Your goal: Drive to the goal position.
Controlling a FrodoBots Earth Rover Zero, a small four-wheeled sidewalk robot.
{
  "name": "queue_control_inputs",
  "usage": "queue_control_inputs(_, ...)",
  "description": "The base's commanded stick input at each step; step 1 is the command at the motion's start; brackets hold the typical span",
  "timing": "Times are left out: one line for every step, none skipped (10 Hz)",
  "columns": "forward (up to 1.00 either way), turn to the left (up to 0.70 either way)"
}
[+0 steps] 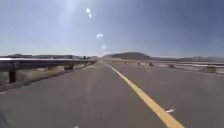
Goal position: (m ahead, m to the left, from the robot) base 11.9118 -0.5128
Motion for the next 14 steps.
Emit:
queue_control_inputs(0.70,0.00)
queue_control_inputs(0.70,0.00)
queue_control_inputs(0.70,0.00)
queue_control_inputs(0.70,0.00)
queue_control_inputs(0.70,0.00)
queue_control_inputs(0.70,0.00)
queue_control_inputs(0.85,0.00)
queue_control_inputs(0.85,0.00)
queue_control_inputs(0.85,0.00)
queue_control_inputs(0.85,0.00)
queue_control_inputs(0.85,0.00)
queue_control_inputs(0.85,0.00)
queue_control_inputs(0.85,0.00)
queue_control_inputs(0.85,0.00)
